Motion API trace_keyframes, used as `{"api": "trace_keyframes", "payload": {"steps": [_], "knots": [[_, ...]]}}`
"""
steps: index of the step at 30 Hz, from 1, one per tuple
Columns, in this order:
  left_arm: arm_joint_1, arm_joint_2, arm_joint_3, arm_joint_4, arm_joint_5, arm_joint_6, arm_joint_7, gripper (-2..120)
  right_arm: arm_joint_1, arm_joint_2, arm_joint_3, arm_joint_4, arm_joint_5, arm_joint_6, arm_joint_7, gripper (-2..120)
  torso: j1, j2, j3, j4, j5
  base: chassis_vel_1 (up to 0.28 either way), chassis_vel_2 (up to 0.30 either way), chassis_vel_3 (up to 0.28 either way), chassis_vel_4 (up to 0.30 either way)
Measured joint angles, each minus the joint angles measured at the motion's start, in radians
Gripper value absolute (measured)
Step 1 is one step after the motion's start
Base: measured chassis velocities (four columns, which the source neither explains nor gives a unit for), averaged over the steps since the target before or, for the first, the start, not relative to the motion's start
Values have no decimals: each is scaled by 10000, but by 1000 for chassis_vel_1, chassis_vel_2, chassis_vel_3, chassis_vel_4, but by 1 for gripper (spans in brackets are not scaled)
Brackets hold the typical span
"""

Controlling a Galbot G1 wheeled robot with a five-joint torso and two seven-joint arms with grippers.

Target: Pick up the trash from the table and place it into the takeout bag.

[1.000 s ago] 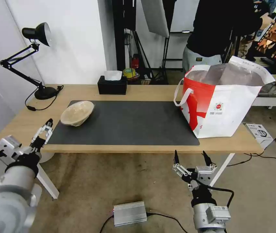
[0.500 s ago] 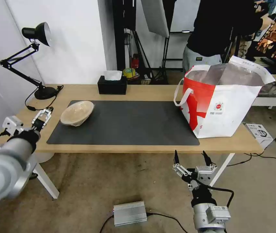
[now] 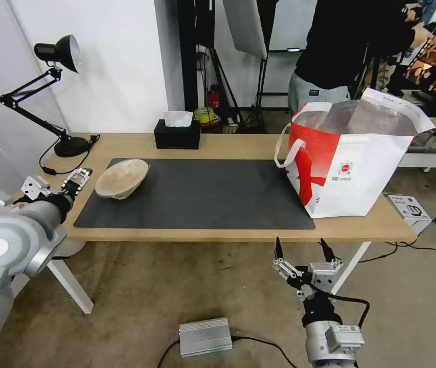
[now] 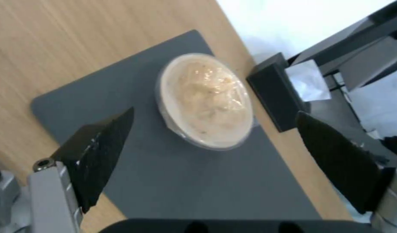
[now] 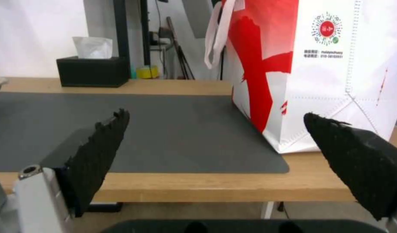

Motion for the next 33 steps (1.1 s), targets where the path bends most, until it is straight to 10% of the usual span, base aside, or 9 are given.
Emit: {"api": "trace_keyframes", "payload": {"steps": [33], "knots": [[-1850,-644,1726,2447,60,113,-7,100,0,0,0,0,0,-1,0,100,-1,0,0,0,0,0,0,0,0]]}}
